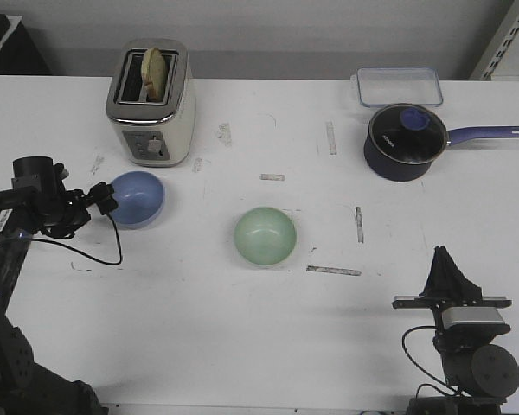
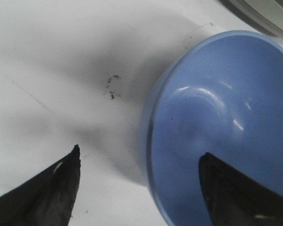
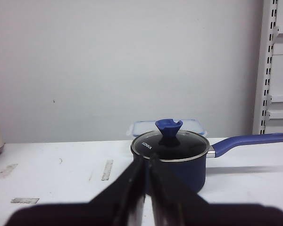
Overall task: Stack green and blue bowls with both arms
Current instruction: 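Close the left gripper on the blue bowl's rim, then carry the blue bowl over the green bowl and lower it inside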
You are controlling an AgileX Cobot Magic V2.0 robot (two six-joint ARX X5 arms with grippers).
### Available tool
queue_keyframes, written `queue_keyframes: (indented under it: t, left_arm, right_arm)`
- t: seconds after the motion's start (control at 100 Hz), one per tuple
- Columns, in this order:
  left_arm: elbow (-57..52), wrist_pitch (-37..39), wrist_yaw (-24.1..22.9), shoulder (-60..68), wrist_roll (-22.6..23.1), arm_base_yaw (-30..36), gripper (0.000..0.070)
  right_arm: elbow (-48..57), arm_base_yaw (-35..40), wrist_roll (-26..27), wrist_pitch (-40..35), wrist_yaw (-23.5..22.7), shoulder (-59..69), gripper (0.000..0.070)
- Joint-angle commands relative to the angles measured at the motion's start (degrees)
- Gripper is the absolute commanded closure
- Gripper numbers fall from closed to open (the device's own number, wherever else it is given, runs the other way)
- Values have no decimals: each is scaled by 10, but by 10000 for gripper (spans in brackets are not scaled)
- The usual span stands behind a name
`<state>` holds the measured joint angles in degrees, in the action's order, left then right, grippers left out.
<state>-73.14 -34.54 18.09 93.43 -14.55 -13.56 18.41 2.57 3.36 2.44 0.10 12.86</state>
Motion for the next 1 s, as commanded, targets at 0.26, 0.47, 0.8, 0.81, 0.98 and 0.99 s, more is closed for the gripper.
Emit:
queue_keyframes:
  t: [0.26, 0.47, 0.8, 0.81, 0.98, 0.99]
  left_arm:
    - [-12, 50, 3, 48, -10, 18, 363]
    - [-12, 62, -4, 52, -14, 20, 554]
    - [-12, 58, -7, 50, -16, 20, 699]
    - [-12, 58, -7, 49, -16, 21, 699]
    - [-19, 54, -18, 11, -21, 32, 699]
    - [-20, 52, -19, 9, -23, 33, 699]
  right_arm:
    - [1, 0, -2, 6, -1, -1, 695]
    - [1, 0, -2, 6, -1, -1, 695]
    - [1, 0, -2, 6, -1, -1, 695]
    - [1, 0, -2, 6, -1, -1, 695]
    - [1, 0, -2, 6, -1, -1, 695]
    - [1, 0, -2, 6, -1, -1, 695]
